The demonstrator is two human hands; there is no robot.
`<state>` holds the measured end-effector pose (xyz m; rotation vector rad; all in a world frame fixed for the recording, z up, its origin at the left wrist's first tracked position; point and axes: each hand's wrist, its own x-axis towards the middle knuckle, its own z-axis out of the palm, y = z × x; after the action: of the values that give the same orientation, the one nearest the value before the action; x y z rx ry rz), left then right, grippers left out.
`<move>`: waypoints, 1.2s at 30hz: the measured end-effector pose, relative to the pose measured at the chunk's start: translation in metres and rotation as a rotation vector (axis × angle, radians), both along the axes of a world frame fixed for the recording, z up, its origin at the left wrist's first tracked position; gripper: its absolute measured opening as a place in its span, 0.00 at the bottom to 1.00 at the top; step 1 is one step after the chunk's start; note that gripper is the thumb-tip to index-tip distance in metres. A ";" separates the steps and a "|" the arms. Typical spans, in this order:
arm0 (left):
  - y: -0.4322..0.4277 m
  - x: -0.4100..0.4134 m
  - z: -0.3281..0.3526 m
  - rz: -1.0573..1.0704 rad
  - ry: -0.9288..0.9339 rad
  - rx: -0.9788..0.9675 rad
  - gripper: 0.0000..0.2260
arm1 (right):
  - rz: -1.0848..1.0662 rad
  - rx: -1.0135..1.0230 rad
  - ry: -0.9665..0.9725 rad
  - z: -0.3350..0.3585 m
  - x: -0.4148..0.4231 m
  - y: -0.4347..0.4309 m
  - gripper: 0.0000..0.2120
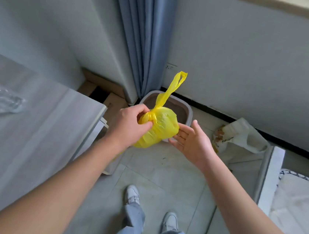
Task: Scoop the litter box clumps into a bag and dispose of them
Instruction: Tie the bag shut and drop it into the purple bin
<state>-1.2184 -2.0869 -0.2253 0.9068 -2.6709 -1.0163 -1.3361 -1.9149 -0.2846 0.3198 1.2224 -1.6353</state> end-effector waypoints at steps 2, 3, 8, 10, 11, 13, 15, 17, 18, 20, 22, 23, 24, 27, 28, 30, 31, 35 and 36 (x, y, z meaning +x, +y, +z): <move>0.007 0.014 0.039 -0.018 0.017 -0.064 0.07 | 0.064 0.012 0.081 0.037 0.014 0.005 0.28; 0.011 0.024 0.056 -0.018 0.031 -0.086 0.07 | 0.094 0.017 0.131 0.053 0.022 0.008 0.26; 0.027 0.072 0.133 0.047 0.149 -0.175 0.06 | 0.251 0.005 0.367 0.125 0.061 0.022 0.21; 0.032 0.093 0.157 0.078 0.194 -0.198 0.06 | 0.283 -0.019 0.411 0.149 0.077 0.023 0.22; 0.034 0.104 0.167 0.081 0.212 -0.209 0.06 | 0.304 -0.022 0.436 0.160 0.086 0.023 0.21; 0.035 0.125 0.186 0.075 0.237 -0.240 0.06 | 0.343 -0.026 0.495 0.176 0.105 0.019 0.21; 0.034 0.149 0.200 0.084 0.250 -0.259 0.05 | 0.380 -0.027 0.536 0.187 0.125 0.013 0.20; 0.029 0.174 0.209 0.105 0.258 -0.257 0.05 | 0.415 -0.029 0.539 0.192 0.145 0.004 0.21; 0.026 0.186 0.212 0.120 0.259 -0.248 0.05 | 0.422 -0.033 0.522 0.194 0.154 -0.001 0.21; 0.019 0.212 0.215 0.177 0.256 -0.228 0.06 | 0.424 -0.057 0.478 0.196 0.172 -0.013 0.23; 0.012 0.237 0.215 0.241 0.244 -0.220 0.06 | 0.446 -0.085 0.450 0.200 0.190 -0.027 0.24; 0.009 0.250 0.215 0.275 0.231 -0.221 0.07 | 0.469 -0.095 0.447 0.201 0.200 -0.034 0.24; 0.007 0.262 0.216 0.308 0.214 -0.223 0.07 | 0.497 -0.108 0.452 0.203 0.209 -0.042 0.24; 0.000 0.300 0.221 0.410 0.185 -0.234 0.07 | 0.575 -0.141 0.463 0.208 0.239 -0.065 0.24; -0.001 0.313 0.225 0.446 0.179 -0.238 0.07 | 0.607 -0.153 0.460 0.209 0.249 -0.072 0.24; -0.001 0.336 0.232 0.528 0.169 -0.254 0.07 | 0.674 -0.187 0.455 0.213 0.266 -0.085 0.25; 0.000 0.347 0.236 0.575 0.167 -0.261 0.08 | 0.715 -0.209 0.456 0.214 0.274 -0.091 0.25; 0.015 0.388 0.248 0.775 0.160 -0.293 0.08 | 0.894 -0.289 0.460 0.224 0.303 -0.117 0.23; 0.022 0.397 0.250 0.829 0.158 -0.299 0.08 | 0.946 -0.305 0.458 0.226 0.311 -0.122 0.23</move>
<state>-0.8212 -2.0648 0.0249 1.5620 -1.9097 -0.4510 -1.0248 -2.0374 -0.0584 -0.7655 1.1500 -1.0277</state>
